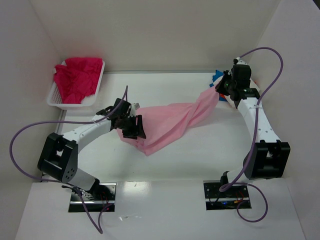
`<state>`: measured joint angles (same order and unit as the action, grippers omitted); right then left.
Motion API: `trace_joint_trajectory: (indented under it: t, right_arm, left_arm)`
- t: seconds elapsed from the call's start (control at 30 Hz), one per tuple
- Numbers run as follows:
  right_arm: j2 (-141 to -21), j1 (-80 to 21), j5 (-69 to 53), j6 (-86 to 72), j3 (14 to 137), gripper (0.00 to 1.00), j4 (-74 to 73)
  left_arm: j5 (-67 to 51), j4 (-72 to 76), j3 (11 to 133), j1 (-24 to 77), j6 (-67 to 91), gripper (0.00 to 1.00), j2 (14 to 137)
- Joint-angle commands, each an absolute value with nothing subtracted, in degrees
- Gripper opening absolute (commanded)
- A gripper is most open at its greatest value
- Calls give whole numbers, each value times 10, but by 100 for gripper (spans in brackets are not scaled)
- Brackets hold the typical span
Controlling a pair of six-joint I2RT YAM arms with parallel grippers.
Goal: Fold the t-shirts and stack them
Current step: Flatten out the tshirt
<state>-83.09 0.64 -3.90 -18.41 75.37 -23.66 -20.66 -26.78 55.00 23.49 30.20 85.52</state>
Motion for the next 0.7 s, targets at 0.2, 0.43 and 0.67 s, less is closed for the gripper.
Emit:
trace_joint_trajectory:
  t: [0.2,0.43,0.67]
  right_arm:
    - [-831,11,-40,-186,746,0,-220]
    - [-826,11,-40,-186,741,0,-220]
    - [-821,11,-35,-186,741,0,-220]
  left_arm:
    - [-287,-269,544,265,288,64,783]
    - [-239,-274,533,296,277,65,811]
    - [-202,-244,515,311,288,65,844]
